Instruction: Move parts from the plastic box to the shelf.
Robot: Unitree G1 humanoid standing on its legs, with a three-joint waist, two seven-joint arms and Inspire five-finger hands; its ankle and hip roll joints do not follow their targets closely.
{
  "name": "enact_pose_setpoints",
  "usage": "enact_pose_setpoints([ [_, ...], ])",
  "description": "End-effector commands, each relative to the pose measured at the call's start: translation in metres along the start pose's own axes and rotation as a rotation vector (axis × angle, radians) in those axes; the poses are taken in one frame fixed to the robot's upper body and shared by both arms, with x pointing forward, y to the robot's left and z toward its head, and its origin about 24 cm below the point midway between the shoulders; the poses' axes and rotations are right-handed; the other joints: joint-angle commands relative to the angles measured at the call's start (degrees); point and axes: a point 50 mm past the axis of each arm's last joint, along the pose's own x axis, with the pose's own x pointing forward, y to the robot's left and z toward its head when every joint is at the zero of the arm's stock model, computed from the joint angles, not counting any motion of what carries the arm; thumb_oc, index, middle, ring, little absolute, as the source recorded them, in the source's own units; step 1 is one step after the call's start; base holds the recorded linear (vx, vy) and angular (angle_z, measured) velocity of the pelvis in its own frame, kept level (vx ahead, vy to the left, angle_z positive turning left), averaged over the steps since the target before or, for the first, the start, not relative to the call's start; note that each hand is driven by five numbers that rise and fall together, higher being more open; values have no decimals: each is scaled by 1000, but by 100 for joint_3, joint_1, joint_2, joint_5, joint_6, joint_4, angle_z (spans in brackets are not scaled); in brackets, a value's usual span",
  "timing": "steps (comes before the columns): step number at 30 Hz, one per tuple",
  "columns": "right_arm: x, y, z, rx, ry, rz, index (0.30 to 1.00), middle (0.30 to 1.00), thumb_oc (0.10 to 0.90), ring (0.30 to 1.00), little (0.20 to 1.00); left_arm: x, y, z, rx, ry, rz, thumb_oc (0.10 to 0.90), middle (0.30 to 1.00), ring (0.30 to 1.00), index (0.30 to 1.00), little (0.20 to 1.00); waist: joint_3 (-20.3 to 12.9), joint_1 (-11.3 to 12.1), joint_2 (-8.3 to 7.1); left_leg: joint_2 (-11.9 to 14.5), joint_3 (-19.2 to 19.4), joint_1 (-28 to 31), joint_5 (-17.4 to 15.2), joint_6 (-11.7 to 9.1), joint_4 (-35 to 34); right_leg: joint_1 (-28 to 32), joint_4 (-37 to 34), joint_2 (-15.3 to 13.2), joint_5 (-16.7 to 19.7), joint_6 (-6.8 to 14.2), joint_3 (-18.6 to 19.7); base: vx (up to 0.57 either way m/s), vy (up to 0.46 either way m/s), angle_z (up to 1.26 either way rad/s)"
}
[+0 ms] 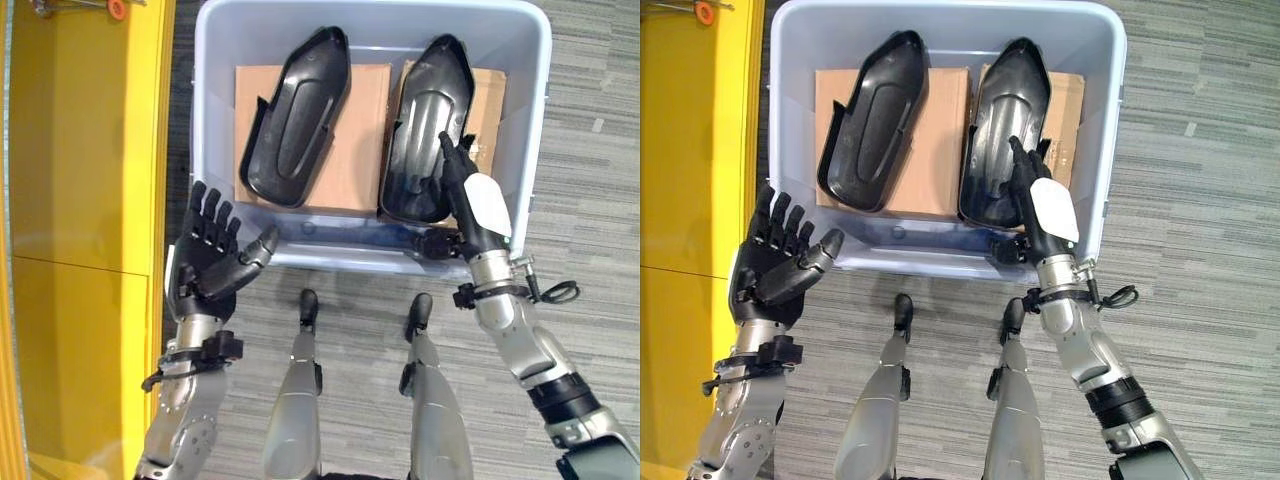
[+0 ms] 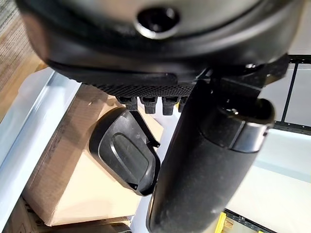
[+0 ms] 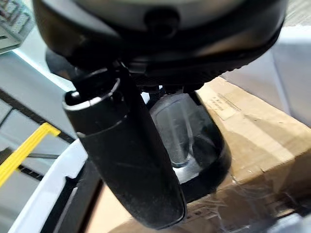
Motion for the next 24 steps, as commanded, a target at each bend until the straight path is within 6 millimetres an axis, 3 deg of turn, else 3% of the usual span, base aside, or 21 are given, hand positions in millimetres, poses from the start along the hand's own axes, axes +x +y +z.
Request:
enact_pose_setpoints([
  [1, 20, -16, 39, 28, -193, -115, 1000, 1000, 900, 1000, 1000, 1, -14, 35, 21, -215, -93, 900, 1000, 1000, 1000, 1000, -119, 52, -122, -136, -19, 346, -402, 321, -94, 259, 321, -214, -541, 149, -23, 0, 0, 0],
  [7, 24, -7, 39, 30, -177, -90, 1000, 1000, 900, 1000, 1000, 1, -15, 33, 11, -208, -97, 900, 1000, 1000, 1000, 1000, -119, 84, -113, -141, -48, 184, -421, 327, -27, 147, 332, -215, -536, 143, -44, 0, 0, 0],
  [18, 37, 19, 19, -44, -61, 4, 1000, 1000, 900, 1000, 1000, 0, -22, 29, -15, -187, -133, 900, 1000, 1000, 1000, 1000, -119, 187, -91, -210, -104, -262, -545, 380, 341, -156, 462, -242, -551, 122, -42, 0, 0, 0],
  [20, 41, 24, 14, -73, -35, 29, 1000, 1000, 900, 1000, 1000, 0, -23, 28, -20, -181, -141, 900, 1000, 1000, 1000, 1000, -119, 220, -88, -226, -130, -367, -570, 392, 416, -217, 495, -254, -556, 117, -53, 0, 0, 0],
  [24, 44, 42, -20, -168, 135, 121, 1000, 1000, 900, 1000, 1000, -1, -29, 21, -44, -150, -171, 900, 1000, 1000, 1000, 1000, -119, 344, 3, -292, -190, -610, -627, 411, 603, -348, 593, -307, -580, 115, -89, -3, 27, 8],
])
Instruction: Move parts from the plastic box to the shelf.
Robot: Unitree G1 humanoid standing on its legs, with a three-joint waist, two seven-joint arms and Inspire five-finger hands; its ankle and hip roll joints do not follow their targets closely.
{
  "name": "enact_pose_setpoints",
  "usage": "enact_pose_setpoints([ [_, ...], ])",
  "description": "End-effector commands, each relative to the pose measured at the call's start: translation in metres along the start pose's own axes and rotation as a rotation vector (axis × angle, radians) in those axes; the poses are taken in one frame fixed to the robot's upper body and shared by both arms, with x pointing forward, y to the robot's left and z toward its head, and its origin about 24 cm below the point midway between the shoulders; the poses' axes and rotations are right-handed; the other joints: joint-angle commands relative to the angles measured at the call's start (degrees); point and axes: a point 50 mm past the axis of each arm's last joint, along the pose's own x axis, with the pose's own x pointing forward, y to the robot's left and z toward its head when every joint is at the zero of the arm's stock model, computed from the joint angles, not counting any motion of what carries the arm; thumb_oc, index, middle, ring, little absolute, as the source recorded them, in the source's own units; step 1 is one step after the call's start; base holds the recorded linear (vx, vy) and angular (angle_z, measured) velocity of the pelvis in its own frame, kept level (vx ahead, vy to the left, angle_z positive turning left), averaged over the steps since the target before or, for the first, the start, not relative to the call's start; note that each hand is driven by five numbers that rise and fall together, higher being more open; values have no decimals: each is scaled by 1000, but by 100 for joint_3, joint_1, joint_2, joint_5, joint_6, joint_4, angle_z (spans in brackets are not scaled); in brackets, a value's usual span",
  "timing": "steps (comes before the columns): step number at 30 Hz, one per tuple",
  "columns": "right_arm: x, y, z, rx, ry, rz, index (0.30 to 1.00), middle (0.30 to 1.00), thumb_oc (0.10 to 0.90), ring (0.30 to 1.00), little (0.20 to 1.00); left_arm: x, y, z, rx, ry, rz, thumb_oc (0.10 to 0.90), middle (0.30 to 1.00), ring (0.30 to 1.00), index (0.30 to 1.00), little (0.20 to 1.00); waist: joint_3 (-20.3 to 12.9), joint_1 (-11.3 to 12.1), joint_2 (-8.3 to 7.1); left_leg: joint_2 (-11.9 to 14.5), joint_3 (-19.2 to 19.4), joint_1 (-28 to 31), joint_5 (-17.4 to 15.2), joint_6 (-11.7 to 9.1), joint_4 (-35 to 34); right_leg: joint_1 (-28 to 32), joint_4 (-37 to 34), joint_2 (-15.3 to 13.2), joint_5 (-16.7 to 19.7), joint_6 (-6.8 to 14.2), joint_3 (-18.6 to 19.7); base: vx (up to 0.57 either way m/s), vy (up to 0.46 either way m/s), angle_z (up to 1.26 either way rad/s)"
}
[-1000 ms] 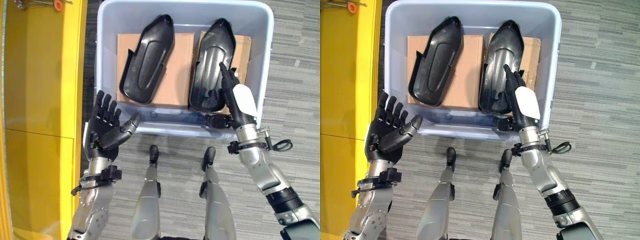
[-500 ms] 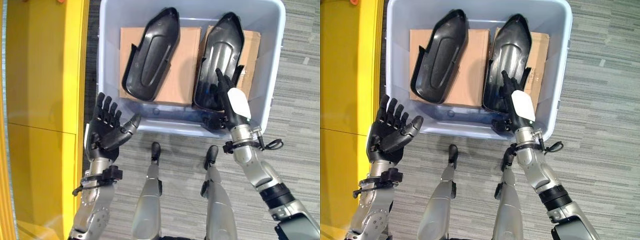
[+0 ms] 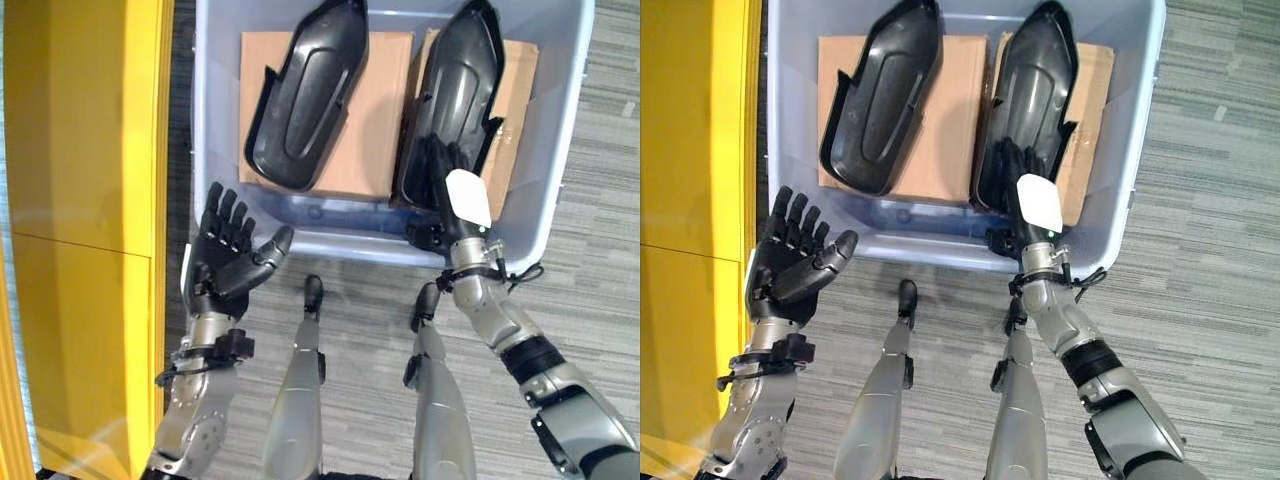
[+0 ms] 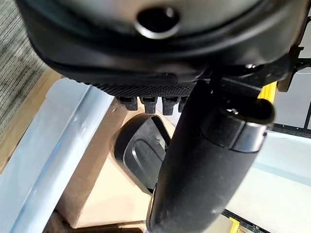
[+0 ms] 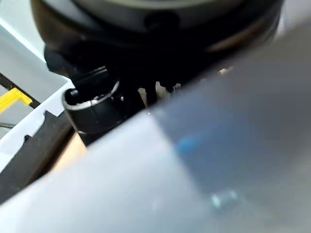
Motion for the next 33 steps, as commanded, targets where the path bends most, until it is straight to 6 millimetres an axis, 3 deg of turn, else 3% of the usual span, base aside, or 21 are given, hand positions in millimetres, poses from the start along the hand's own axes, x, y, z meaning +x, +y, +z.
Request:
enact_pose_setpoints([
  [1, 10, 17, -13, -90, 93, 131, 1000, 1000, 900, 1000, 1000, -3, -20, 32, -18, -181, -135, 900, 1000, 1000, 1000, 1000, -116, 263, 21, -223, -55, -59, -638, 410, 366, 136, 392, -233, -553, 96, -47, -23, 19, 6],
  [4, 3, 29, -34, -133, 204, 201, 1000, 1000, 900, 1000, 1000, -3, -23, 29, -29, -164, -155, 900, 1000, 1000, 1000, 1000, -116, 335, 92, -255, -89, -161, -666, 417, 463, 68, 456, -256, -571, 89, -54, -6, 26, 7],
  [5, 0, 34, -41, -145, 240, 237, 550, 550, 578, 550, 550, -3, -24, 28, -33, -160, -163, 900, 1000, 1000, 1000, 1000, -116, 359, 125, -274, -91, -196, -672, 419, 491, 43, 473, -259, -573, 90, -67, 3, 27, 8],
  [6, -6, 39, -47, -149, 274, 269, 300, 300, 400, 300, 300, -3, -25, 26, -35, -151, -169, 900, 1000, 1000, 1000, 1000, -116, 380, 147, -279, -91, -182, -696, 421, 503, 58, 488, -260, -595, 91, -71, 2, 26, 6],
  [8, -10, 42, -53, -156, 304, 295, 300, 300, 400, 300, 300, -2, -26, 26, -39, -148, -175, 900, 1000, 1000, 1000, 1000, -116, 393, 156, -290, -103, -236, -675, 426, 520, 25, 483, -271, -570, 92, -75, -3, 28, 7],
  [9, -25, 54, -65, -179, 362, 373, 300, 300, 400, 300, 300, -3, -28, 22, -33, -131, -187, 900, 1000, 1000, 1000, 1000, -116, 449, 215, -303, -103, -201, -696, 428, 519, 71, 480, -276, -599, 96, -99, -10, 28, 10],
  [18, -46, 71, -68, -130, 400, 412, 300, 300, 400, 300, 300, 0, -27, 21, -22, -135, -176, 900, 1000, 1000, 1000, 1000, -116, 431, 198, -306, -36, 37, -710, 445, 438, 233, 437, -285, -582, 105, -77, -2, 17, 0],
  [33, -39, 66, -59, -55, 380, 331, 300, 300, 400, 300, 300, 8, -28, 23, -29, -146, -179, 900, 1000, 1000, 1000, 1000, -116, 386, 149, -318, -68, 1071, -601, 465, 63, 1190, 270, -365, -550, 152, -139, -1, 0, 0],
])
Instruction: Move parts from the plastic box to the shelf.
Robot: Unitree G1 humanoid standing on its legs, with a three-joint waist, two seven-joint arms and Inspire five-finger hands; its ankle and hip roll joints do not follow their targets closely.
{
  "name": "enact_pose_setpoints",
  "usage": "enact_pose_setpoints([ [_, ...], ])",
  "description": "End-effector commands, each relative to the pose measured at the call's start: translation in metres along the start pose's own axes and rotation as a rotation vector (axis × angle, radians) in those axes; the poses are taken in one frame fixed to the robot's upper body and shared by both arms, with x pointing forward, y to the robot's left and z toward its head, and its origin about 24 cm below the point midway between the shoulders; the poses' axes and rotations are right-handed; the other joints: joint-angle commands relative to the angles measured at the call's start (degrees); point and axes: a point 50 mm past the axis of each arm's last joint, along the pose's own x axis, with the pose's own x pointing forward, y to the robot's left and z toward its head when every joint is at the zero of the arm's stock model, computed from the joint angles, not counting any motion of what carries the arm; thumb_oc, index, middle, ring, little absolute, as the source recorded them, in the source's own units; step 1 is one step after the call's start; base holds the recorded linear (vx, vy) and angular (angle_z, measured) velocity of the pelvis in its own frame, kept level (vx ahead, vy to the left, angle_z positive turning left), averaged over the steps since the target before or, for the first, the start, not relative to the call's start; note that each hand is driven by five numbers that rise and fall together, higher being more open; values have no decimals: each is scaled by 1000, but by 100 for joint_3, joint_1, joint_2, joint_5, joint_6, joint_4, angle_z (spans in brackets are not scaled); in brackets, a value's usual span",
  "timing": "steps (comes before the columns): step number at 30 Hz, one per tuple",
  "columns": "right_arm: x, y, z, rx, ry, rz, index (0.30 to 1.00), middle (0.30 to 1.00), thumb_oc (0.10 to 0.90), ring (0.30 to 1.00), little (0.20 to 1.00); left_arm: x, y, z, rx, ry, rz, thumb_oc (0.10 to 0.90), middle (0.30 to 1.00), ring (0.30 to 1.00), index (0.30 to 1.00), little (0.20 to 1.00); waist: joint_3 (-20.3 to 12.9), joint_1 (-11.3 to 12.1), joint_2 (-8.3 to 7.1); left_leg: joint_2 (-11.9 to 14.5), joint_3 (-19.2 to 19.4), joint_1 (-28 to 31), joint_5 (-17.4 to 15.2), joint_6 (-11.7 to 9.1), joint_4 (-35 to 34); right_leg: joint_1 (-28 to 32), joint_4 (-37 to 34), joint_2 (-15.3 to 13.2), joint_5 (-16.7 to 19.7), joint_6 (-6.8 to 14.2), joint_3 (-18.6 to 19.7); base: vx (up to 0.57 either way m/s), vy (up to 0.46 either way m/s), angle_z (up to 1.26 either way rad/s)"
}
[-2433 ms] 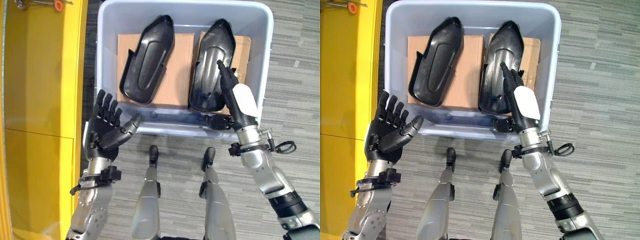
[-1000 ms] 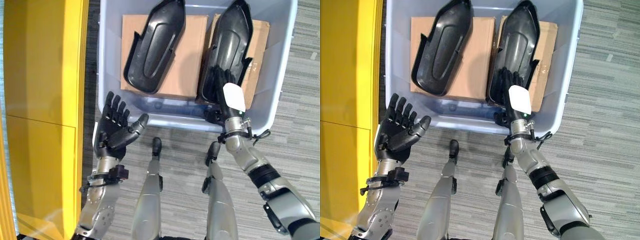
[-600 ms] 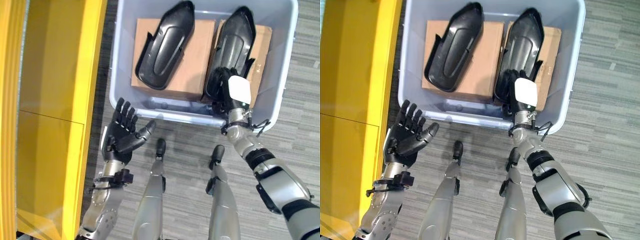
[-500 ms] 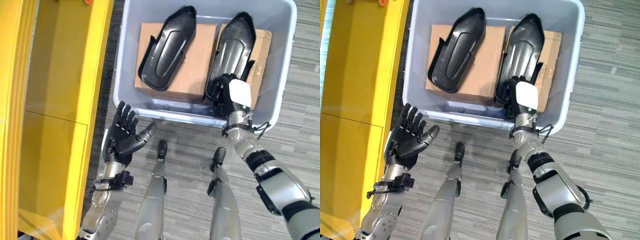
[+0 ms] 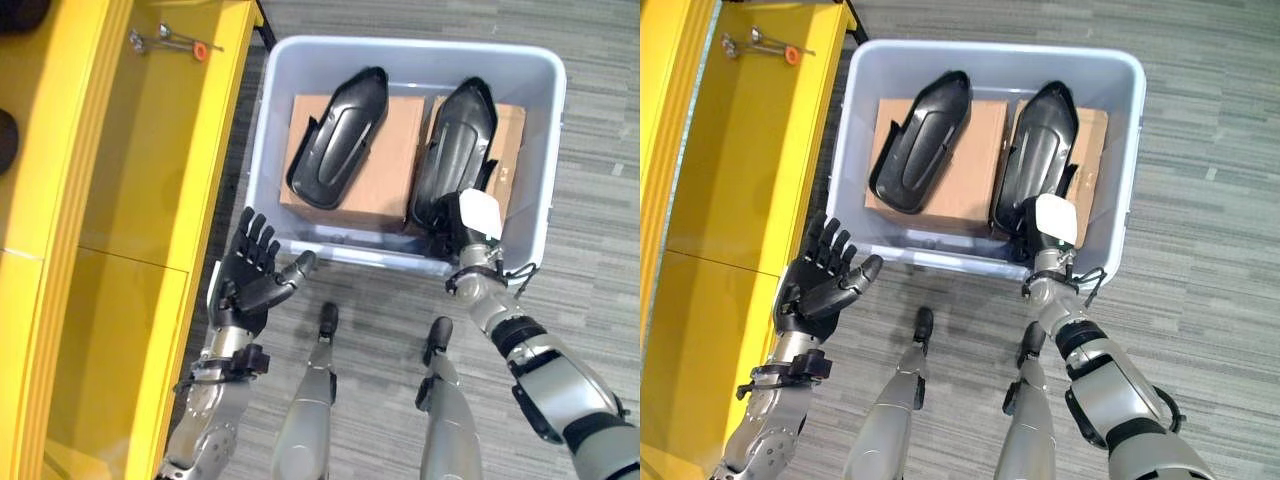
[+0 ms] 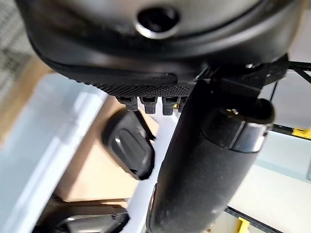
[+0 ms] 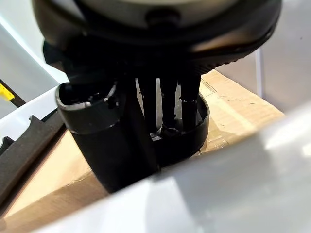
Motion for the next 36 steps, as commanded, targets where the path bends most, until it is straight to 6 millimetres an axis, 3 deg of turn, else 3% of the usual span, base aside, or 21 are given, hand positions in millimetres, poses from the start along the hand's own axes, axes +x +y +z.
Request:
enact_pose_setpoints([
  [1, -17, 32, -8, 61, 91, 185, 300, 300, 400, 300, 300, 16, -24, 48, 0, -252, -146, 900, 1000, 1000, 1000, 1000, 597, 164, -112, -201, 106, 732, -614, 349, -86, 911, -153, -236, -442, 203, -86, 4, -9, 7],
  [13, -8, 2, 1, 117, -20, 60, 300, 300, 400, 300, 300, 18, -12, 50, 58, -242, -129, 900, 1000, 1000, 1000, 1000, -5, 85, -259, -159, 25, 1445, -630, 341, -333, 1643, -388, -230, -471, 247, -212, 39, -9, 7],
  [15, -8, -4, 2, 121, -40, 44, 300, 300, 400, 300, 300, 18, -10, 51, 74, -243, -126, 900, 1000, 1000, 1000, 1000, -150, 65, -313, -157, 25, 1548, -642, 342, -369, 1750, -431, -227, -469, 260, -241, 46, -5, 1],
  [16, -6, -16, 5, 121, -84, 9, 300, 300, 400, 300, 300, 17, -5, 53, 111, -241, -124, 900, 1000, 1000, 1000, 1000, -380, 26, -411, -161, 37, 1693, -672, 350, -417, 1912, -490, -222, -475, 282, -267, 96, -9, 2],
  [20, -5, -25, 4, 121, -103, -9, 300, 300, 400, 300, 300, 16, 3, 49, 124, -216, -100, 900, 1000, 1000, 1000, 1000, -612, 1, -508, -143, 47, 1863, -715, 362, -441, 2097, -541, -215, -473, 295, -289, 69, -7, -3],
  [21, -4, -30, 1, 103, -115, -8, 300, 300, 400, 300, 300, 15, 12, 49, 150, -206, -78, 900, 1000, 1000, 1000, 1000, -883, -4, -587, -127, 42, 1994, -739, 361, -492, 2261, -629, -216, -461, 316, -339, 73, -15, -7],
  [29, -9, -36, -4, 99, -136, -4, 300, 300, 400, 300, 300, 8, 26, 43, 170, -166, -34, 900, 1000, 1000, 1000, 1000, -1452, -5, -749, -104, 41, 2315, -816, 363, -550, 2648, -758, -217, -449, 368, -416, 69, 8, 0],
  [36, -13, -48, 6, 146, -210, -38, 300, 300, 400, 300, 300, 1, 36, 41, 183, -144, 20, 900, 1000, 1000, 1000, 1000, -1801, -58, -860, -89, 52, 2484, -871, 369, -552, 2847, -774, -236, -440, 387, -434, 15, 7, 1],
])
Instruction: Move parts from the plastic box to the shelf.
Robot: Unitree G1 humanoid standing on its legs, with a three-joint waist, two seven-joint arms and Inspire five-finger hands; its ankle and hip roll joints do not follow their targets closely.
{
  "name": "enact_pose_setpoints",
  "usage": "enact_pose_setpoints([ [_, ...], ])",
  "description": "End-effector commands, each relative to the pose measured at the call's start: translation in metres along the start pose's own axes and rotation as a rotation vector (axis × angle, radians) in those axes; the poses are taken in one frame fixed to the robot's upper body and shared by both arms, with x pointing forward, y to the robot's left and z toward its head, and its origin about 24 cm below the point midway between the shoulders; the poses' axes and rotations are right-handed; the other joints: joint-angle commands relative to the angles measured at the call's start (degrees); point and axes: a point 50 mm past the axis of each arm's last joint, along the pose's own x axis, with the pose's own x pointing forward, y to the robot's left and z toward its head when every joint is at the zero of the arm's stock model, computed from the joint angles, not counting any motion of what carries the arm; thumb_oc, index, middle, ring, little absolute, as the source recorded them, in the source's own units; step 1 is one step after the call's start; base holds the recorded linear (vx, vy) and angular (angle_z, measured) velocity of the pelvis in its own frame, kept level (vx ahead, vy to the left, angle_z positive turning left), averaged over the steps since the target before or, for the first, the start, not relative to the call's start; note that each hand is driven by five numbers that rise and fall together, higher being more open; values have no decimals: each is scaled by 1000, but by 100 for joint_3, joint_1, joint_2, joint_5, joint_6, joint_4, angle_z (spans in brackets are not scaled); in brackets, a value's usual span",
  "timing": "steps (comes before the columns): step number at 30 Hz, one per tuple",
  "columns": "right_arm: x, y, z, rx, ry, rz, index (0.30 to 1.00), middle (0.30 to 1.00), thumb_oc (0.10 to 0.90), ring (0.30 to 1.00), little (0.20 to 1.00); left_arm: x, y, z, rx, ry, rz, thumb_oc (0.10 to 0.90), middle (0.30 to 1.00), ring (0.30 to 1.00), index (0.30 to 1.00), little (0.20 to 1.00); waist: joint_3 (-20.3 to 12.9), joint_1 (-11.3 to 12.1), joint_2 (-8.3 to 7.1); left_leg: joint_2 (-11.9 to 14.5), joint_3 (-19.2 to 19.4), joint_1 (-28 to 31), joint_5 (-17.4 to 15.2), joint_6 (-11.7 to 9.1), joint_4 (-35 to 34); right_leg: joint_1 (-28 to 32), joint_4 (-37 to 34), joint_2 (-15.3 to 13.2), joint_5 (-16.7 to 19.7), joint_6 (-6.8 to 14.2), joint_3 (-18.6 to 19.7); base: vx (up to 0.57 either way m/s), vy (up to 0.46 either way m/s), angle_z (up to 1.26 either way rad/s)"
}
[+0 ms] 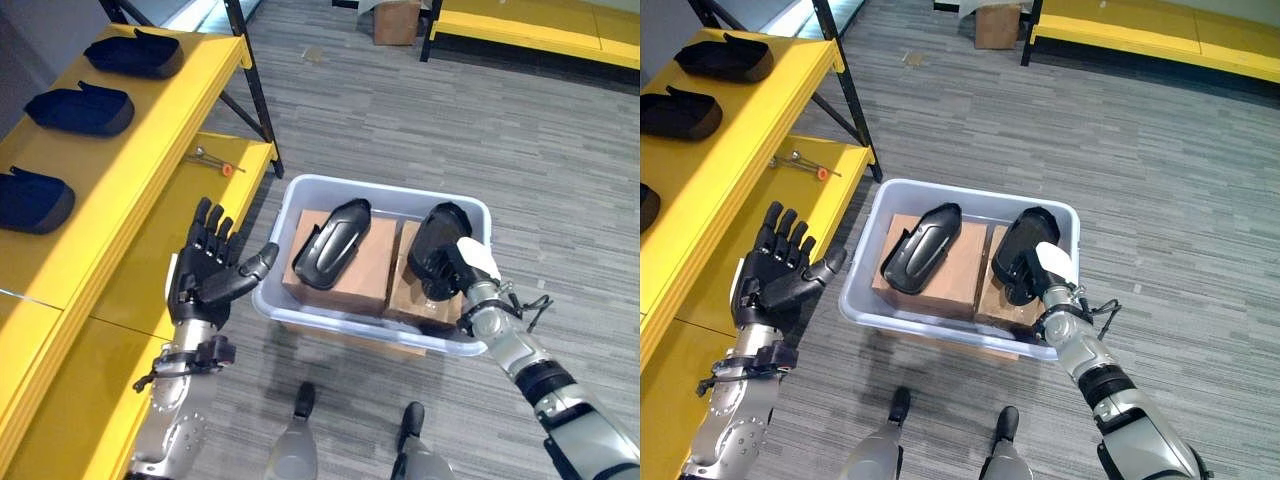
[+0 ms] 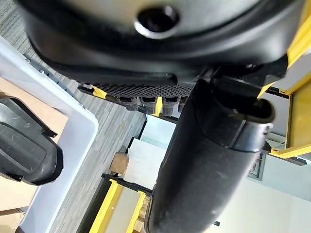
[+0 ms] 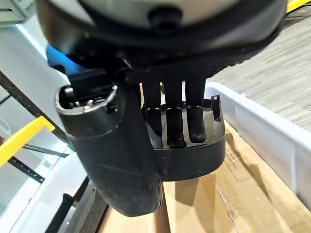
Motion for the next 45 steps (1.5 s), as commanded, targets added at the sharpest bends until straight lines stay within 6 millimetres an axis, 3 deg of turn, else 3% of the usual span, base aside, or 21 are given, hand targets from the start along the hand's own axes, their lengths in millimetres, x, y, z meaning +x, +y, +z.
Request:
enact_pose_setpoints([
  [1, 10, -47, 38, 12, -226, -218, 300, 300, 400, 300, 300, -5, 1, 12, 60, -77, -51, 900, 1000, 1000, 1000, 1000, -1325, -13, -302, -75, 108, 329, -577, 367, -54, 241, 358, -263, -503, 261, -104, 0, 0, 0],
  [7, 2, -56, 45, 3, -289, -231, 300, 300, 400, 300, 300, -7, 2, 9, 55, -64, -41, 900, 1000, 1000, 1000, 1000, -1428, -51, -329, -64, 149, 362, -592, 359, -54, 279, 292, -253, -484, 264, -74, 0, 0, 0],
  [10, -11, -71, 62, 19, -406, -267, 300, 300, 400, 300, 300, -10, 3, 4, 43, -39, -32, 900, 1000, 1000, 1000, 1000, -1485, -152, -333, -54, 226, 389, -596, 361, -54, 239, 294, -243, -459, 261, -2, 16, -2, -3],
  [18, -29, -88, 70, -4, -497, -312, 300, 300, 400, 300, 300, -13, 2, 1, 38, -20, -30, 900, 1000, 1000, 1000, 1000, -1519, -299, -329, -7, 346, 477, -636, 361, -54, 224, 292, -210, -481, 256, 131, 25, -8, -12],
  [32, -50, -97, 90, -10, -645, -277, 300, 300, 400, 300, 300, -19, 7, 2, 39, -12, -10, 900, 1000, 1000, 1000, 1000, -1418, -527, -220, 276, 567, 772, -662, 293, -46, 43, 802, 50, -916, 114, 487, 5, -54, -16],
  [37, -56, -101, 94, 9, -691, -264, 300, 300, 400, 300, 300, -26, 13, -3, 32, 14, 17, 900, 1000, 1000, 1000, 1000, -1392, -551, -203, 610, 513, 712, -450, 95, -41, 111, 839, 374, -1132, -54, 393, -28, -199, -4],
  [39, -61, -106, 100, 29, -735, -265, 300, 300, 400, 300, 300, -33, 18, -7, 20, 33, 55, 900, 1000, 1000, 1000, 1000, -1364, -504, -190, 861, 427, 563, -229, -69, -14, 145, 780, 630, -1212, -194, 289, -94, -374, 21],
  [40, -66, -116, 107, 37, -789, -292, 300, 300, 400, 300, 300, -39, 19, -10, 4, 48, 71, 900, 1000, 1000, 1000, 1000, -1233, -409, -154, 1079, 243, 317, 160, -254, -6, 163, 609, 880, -1211, -324, 110, -122, -328, 28],
  [41, -66, -116, 107, 36, -788, -292, 300, 300, 400, 300, 300, -39, 19, -10, 4, 49, 71, 900, 1000, 1000, 1000, 1000, -1237, -421, -146, 1086, 222, 303, 167, -260, -7, 164, 603, 889, -1207, -329, 93, -151, -318, 35],
  [45, -74, -131, 112, 32, -830, -351, 300, 300, 400, 300, 300, -40, 18, -15, -3, 66, 72, 900, 1000, 1000, 1000, 1000, -1066, -316, -39, 1126, -1, -297, 719, -480, -54, 16, 557, 951, -1241, -447, -324, -140, -109, 48],
])
